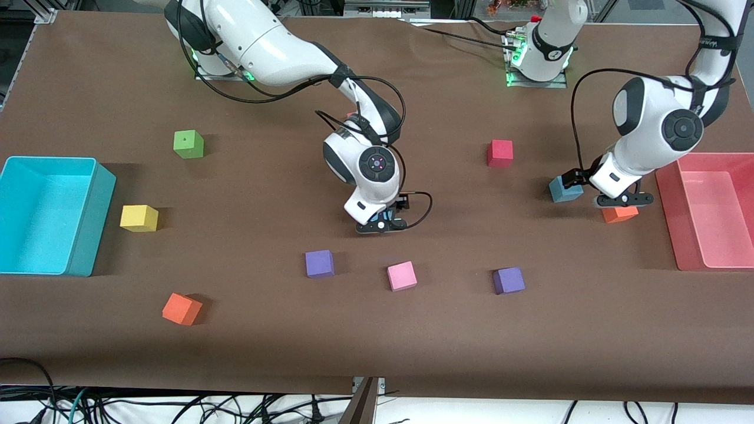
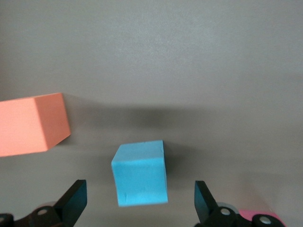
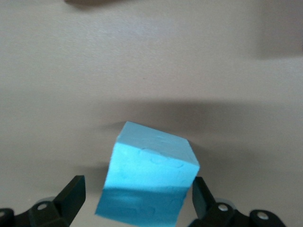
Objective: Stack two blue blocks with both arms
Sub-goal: 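Release the cube with the right gripper while the left gripper grasps another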
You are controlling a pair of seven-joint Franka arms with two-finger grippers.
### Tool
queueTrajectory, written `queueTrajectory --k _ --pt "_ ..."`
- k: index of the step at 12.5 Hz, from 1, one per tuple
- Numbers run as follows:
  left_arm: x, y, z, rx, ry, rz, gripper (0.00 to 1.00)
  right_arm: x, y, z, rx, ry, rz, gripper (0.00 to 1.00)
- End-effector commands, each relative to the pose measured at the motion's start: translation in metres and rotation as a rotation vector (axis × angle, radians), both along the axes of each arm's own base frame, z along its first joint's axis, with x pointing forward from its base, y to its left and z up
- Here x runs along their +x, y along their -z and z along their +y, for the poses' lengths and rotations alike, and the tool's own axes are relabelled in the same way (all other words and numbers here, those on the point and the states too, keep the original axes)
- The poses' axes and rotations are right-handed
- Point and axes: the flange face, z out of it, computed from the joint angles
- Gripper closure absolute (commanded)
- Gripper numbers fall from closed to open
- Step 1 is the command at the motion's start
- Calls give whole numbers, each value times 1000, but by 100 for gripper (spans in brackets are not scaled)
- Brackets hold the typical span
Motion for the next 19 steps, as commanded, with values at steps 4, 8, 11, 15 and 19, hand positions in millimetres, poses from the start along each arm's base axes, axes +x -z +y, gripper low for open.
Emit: queueTrajectory --k 4,8,11,15,19 --pt "-18 62 16 -3 -5 -26 0 25 -126 -47 36 -63 13 0" --pt "-21 66 20 -7 -18 -6 17 17 -158 -113 180 -265 101 0" --pt "-25 67 18 -8 -12 1 69 -8 -115 -142 343 -352 27 0" --pt "-16 22 6 -1 6 -25 100 -33 -60 -163 512 -351 -67 0" --pt "11 -79 -93 -23 157 -167 100 -46 -10 -164 553 -466 -272 0"
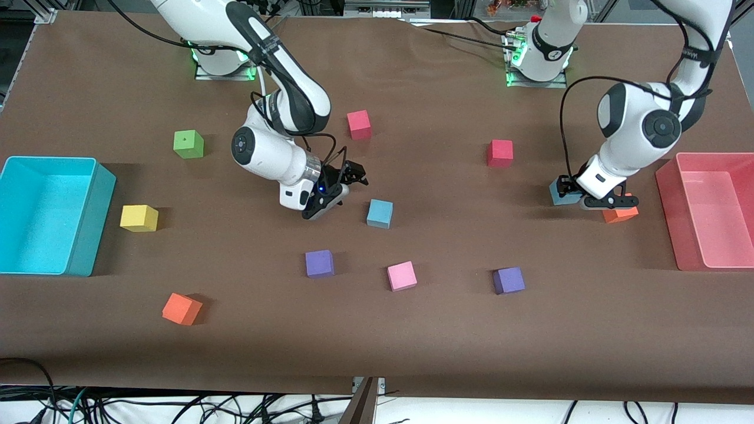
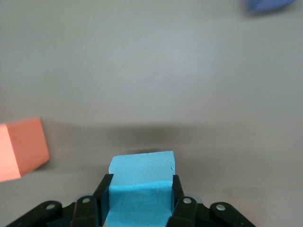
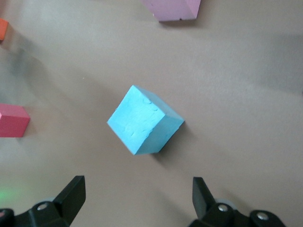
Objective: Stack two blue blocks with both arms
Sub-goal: 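Carry the second light blue cube with the left gripper over the placed cube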
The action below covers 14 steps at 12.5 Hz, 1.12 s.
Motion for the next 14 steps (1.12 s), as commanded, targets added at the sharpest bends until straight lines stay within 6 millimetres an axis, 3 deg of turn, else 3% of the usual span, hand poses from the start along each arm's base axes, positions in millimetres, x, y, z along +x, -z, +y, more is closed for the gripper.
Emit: queueTrajectory --k 1,3,4,7,9,12,14 --pt "14 -70 -79 -55 83 -31 100 -18 26 6 9 -39 -137 0" --pt "44 -97 -152 -105 42 55 100 -25 43 4 19 -65 -204 0" --pt "47 -102 -193 -110 43 51 100 -32 53 6 24 -80 -233 0" --pt "47 -80 -296 -138 126 69 100 -43 80 9 64 -102 -310 0" --pt "62 -62 -364 -124 130 39 100 -46 96 15 95 -123 -370 0" --pt "75 -36 -409 -106 158 7 100 -50 103 25 162 -145 -425 0" --pt "71 -21 -433 -105 142 0 100 -51 111 29 201 -229 -486 0"
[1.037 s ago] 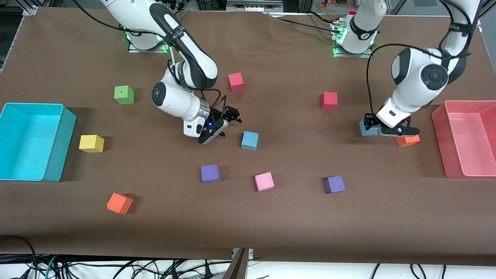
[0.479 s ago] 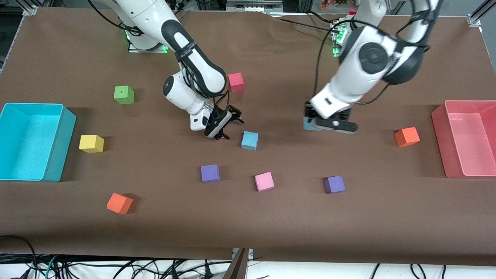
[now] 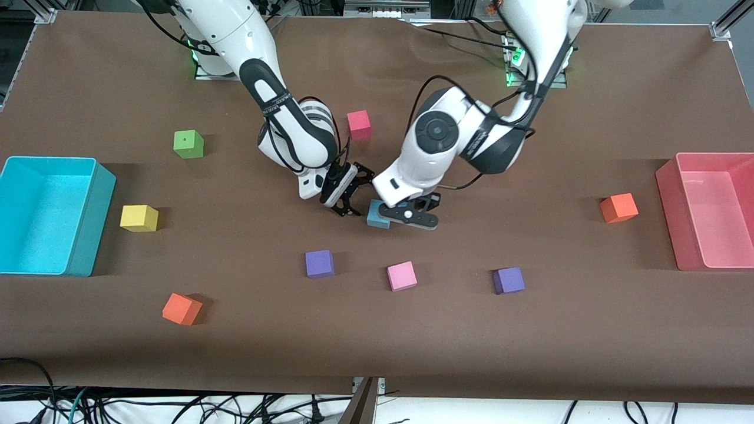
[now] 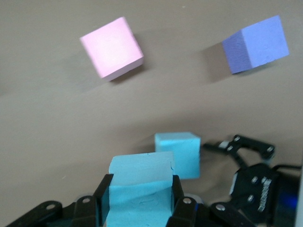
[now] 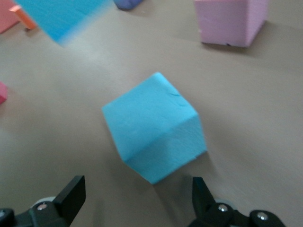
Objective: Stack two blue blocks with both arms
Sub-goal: 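Carry the second light blue cube with the left gripper over the placed cube, then lower the held cube onto the placed cube and open the left gripper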
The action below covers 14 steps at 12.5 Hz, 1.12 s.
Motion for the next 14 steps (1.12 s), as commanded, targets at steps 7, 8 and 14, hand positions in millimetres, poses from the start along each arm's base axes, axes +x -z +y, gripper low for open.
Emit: queueTrajectory --k 7,8,14 --pt "1 39 -44 2 -11 -31 100 5 8 3 61 -55 -78 0" --pt "-3 45 -48 6 -4 -26 100 5 8 3 61 -53 -77 0" --pt "-6 59 -49 16 -117 1 41 4 10 2 58 -53 -74 0"
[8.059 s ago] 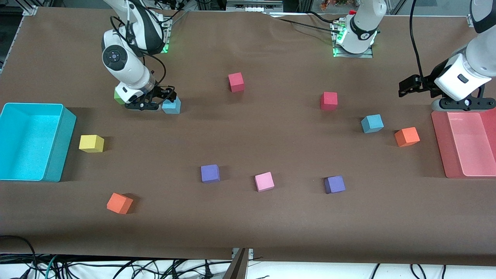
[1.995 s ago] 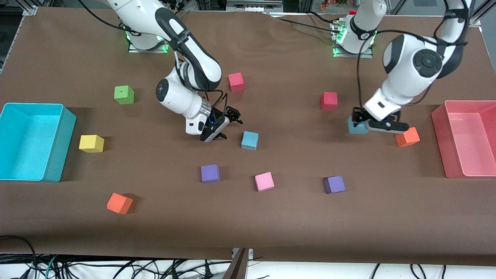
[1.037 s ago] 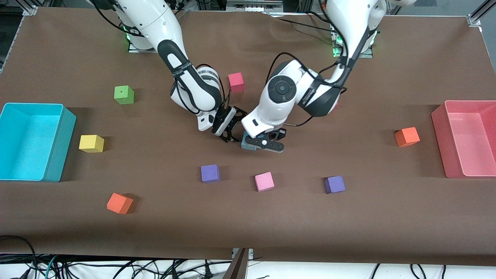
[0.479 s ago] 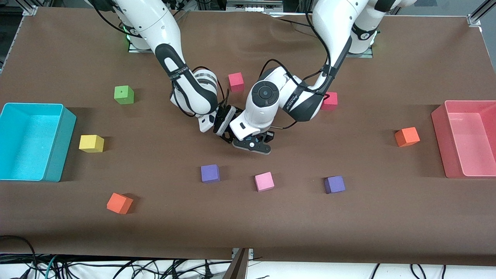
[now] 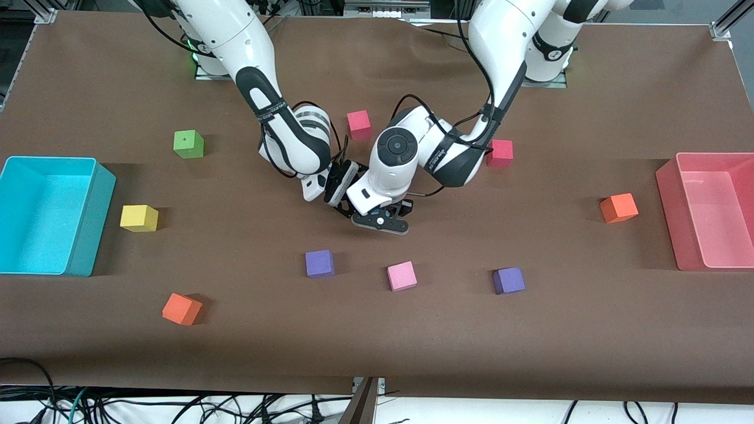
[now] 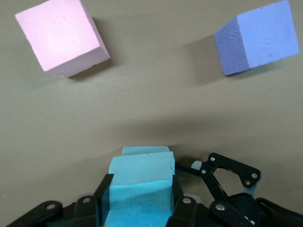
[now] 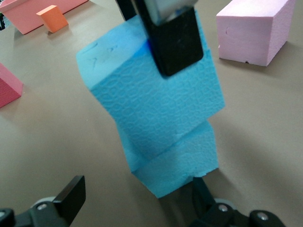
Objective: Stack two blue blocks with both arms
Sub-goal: 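Lower the held cube onto the placed cube and open the left gripper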
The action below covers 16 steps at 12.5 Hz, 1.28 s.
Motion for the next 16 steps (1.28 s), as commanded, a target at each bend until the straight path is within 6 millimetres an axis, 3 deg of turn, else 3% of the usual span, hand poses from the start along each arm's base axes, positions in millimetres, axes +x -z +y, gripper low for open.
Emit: queueTrajectory --k 1,4,7,9,13,14,16 --pt "2 7 -6 0 -51 -10 0 2 2 3 12 1 -13 0" --pt "0 5 -10 -11 -66 -21 0 3 1 0 10 3 -16 0" --pt "4 -11 -7 -19 -71 -33 0 0 -1 -7 1 7 -9 0" --pt "1 -25 3 1 -76 -13 0 -5 -15 -14 -3 12 -11 0" --pt "7 -88 60 71 -110 76 0 -22 -27 -51 -35 28 13 0" --pt "0 -101 69 89 -110 109 0 -27 -33 -59 -29 45 34 0" --pt "5 -134 114 108 -111 119 0 -34 -50 -62 26 120 168 0"
